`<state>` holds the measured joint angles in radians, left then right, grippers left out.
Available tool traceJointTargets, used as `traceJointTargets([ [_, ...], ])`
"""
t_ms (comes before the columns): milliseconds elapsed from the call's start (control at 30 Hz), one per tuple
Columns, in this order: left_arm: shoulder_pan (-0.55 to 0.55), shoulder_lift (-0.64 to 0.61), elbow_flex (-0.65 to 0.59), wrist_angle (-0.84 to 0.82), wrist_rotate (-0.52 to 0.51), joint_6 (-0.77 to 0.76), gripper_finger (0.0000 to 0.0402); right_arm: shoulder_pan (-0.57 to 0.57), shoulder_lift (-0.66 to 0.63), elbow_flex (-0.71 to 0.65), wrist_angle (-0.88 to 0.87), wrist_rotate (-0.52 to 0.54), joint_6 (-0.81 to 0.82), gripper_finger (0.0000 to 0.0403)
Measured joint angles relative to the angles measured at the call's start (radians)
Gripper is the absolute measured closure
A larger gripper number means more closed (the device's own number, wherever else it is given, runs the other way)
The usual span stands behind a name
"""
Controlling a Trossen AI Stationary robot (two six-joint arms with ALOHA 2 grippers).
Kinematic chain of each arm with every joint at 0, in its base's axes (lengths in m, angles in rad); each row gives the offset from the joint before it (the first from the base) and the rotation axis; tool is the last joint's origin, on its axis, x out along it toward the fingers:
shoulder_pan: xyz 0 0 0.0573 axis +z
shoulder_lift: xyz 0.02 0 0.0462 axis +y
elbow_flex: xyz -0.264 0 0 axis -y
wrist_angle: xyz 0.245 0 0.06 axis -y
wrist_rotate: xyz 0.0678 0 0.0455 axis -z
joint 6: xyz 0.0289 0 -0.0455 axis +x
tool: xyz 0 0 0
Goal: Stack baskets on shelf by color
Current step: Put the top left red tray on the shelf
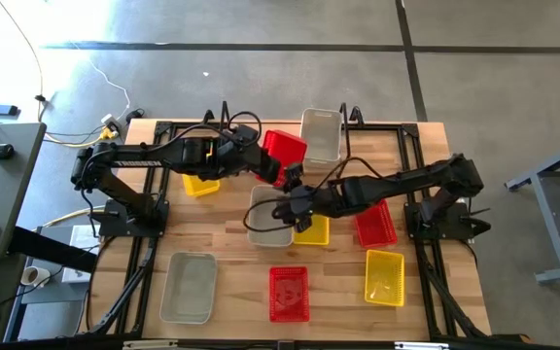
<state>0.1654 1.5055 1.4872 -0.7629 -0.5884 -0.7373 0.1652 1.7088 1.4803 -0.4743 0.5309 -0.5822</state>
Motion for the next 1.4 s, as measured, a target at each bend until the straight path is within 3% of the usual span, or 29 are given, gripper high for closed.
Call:
traceJointTargets([
  [367,0.000,0.000,0.000,0.018,-0.003,0.008,0.0396,-0.010,0.063,0.000,0.005,0.248,0.025,0.0284],
  [533,0.000,0.000,0.000,0.030,0.001,0.017,0.0396,-0.009,0.070,0.000,0.015,0.304,0.035,0.0311],
  [767,0.001,0.000,0.000,0.029,0.005,0.039,0.0396,-0.009,0.070,0.000,0.016,0.314,0.084,0.0394],
  [933,0.001,0.000,0.000,0.025,0.009,0.072,0.0381,-0.009,0.070,0.000,0.017,0.309,0.102,0.0399],
  [1400,0.000,0.000,0.000,0.026,0.051,0.212,0.0284,-0.010,0.069,0.000,0.012,0.305,0.179,0.0402],
])
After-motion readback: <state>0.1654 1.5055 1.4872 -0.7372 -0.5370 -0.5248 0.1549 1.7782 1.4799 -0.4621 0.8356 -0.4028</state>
